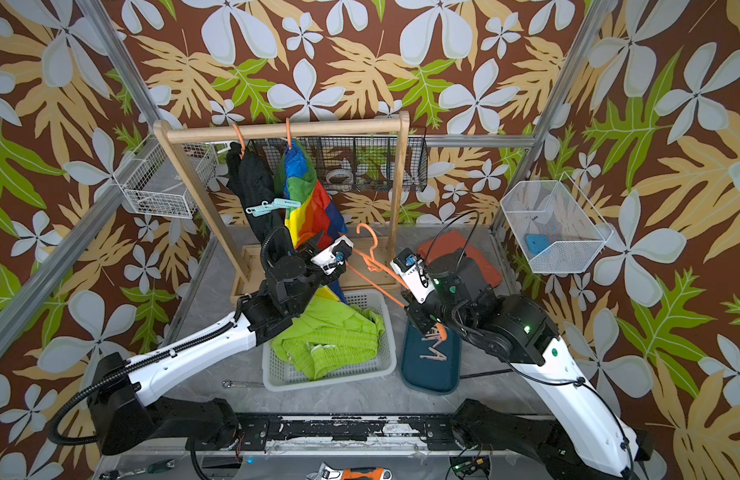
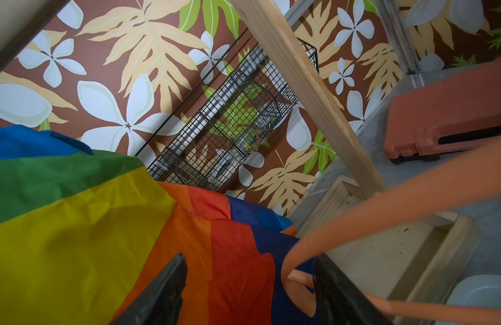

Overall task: Remove the clothespins securing shorts to the hanger
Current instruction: Place the hanger on the clothesline.

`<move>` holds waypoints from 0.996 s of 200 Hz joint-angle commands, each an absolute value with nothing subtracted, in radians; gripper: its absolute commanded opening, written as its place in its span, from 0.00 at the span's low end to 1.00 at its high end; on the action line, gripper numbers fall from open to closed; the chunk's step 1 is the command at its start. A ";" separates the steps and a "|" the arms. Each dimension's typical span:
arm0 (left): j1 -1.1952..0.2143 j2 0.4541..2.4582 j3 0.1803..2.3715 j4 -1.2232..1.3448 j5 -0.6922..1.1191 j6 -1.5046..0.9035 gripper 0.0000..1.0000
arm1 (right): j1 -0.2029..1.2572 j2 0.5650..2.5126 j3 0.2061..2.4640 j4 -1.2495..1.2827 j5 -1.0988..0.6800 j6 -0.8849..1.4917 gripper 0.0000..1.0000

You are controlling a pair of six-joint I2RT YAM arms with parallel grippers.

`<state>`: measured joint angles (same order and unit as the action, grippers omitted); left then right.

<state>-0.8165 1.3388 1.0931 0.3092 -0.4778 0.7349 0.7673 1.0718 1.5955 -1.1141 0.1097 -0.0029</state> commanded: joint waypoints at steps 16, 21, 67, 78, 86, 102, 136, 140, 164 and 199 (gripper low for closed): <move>-0.816 1.313 1.137 0.273 -0.384 0.645 0.79 | 0.768 1.089 1.608 -1.065 0.265 0.003 0.00; -0.816 1.311 1.141 0.269 -0.381 0.639 0.79 | 0.768 1.093 1.614 -1.062 0.290 0.003 0.00; -0.816 1.261 1.210 0.212 -0.358 0.563 0.85 | 0.768 1.141 1.722 -0.986 0.418 -0.040 0.00; -0.817 1.254 1.238 0.193 -0.366 0.538 0.89 | 0.768 1.157 1.758 -0.964 0.421 -0.052 0.00; -0.815 1.253 1.265 0.169 -0.377 0.519 0.92 | 0.768 1.175 1.790 -0.954 0.423 -0.061 0.00; -0.793 1.261 1.326 0.086 -0.382 0.451 0.94 | 0.766 1.211 1.853 -0.932 0.422 -0.079 0.00; -0.707 1.191 1.281 0.048 -0.331 0.314 1.00 | 0.688 1.294 1.934 -0.882 0.305 -0.100 0.00; -0.696 1.182 1.276 0.041 -0.324 0.299 1.00 | 0.675 1.299 1.934 -0.870 0.281 -0.100 0.00; -0.665 1.139 1.237 0.021 -0.304 0.260 1.00 | 0.618 1.343 1.943 -0.794 0.190 -0.102 0.00; -0.644 1.064 1.145 0.101 -0.322 0.232 1.00 | 0.580 1.432 1.973 -0.695 0.113 -0.115 0.00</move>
<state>-0.6613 1.1011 1.1847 0.0441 -0.3222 0.2882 0.5934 1.3907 1.9488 -0.8185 0.1894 -0.0998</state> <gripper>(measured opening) 0.998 0.104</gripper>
